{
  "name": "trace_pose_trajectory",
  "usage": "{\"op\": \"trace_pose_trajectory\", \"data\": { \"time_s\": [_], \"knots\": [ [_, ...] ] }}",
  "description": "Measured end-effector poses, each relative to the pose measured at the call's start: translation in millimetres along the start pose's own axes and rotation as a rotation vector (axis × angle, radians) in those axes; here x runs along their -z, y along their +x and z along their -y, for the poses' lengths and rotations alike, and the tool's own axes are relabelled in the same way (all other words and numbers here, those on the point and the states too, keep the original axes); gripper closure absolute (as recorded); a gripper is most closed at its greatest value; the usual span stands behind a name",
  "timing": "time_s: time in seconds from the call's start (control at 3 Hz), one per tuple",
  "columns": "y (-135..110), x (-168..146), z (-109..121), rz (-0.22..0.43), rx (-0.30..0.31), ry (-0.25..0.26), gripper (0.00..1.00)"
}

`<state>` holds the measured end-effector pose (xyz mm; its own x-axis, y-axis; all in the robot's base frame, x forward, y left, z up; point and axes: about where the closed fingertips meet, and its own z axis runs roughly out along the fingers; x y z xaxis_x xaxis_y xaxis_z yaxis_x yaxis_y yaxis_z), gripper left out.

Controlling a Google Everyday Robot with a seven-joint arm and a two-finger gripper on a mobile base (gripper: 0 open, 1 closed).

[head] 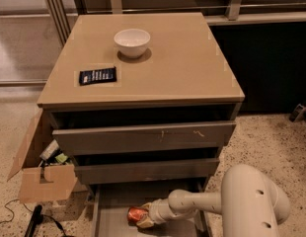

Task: Pick coke can from bottom drawer and place on counter

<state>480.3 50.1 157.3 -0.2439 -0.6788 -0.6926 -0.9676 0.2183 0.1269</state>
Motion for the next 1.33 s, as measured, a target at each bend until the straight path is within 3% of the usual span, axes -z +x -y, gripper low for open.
{"op": "trace_pose_trajectory", "data": {
  "time_s": [0.33, 1.0, 1.33],
  "knots": [
    [-41.3, 46.5, -1.3, -0.003, 0.048, 0.002, 1.0],
    [-84.5, 111.9, -28.9, 0.033, 0.13, -0.02, 1.0],
    [-104.4, 158.4, -23.6, 0.057, 0.144, -0.016, 1.0]
  ]
}}
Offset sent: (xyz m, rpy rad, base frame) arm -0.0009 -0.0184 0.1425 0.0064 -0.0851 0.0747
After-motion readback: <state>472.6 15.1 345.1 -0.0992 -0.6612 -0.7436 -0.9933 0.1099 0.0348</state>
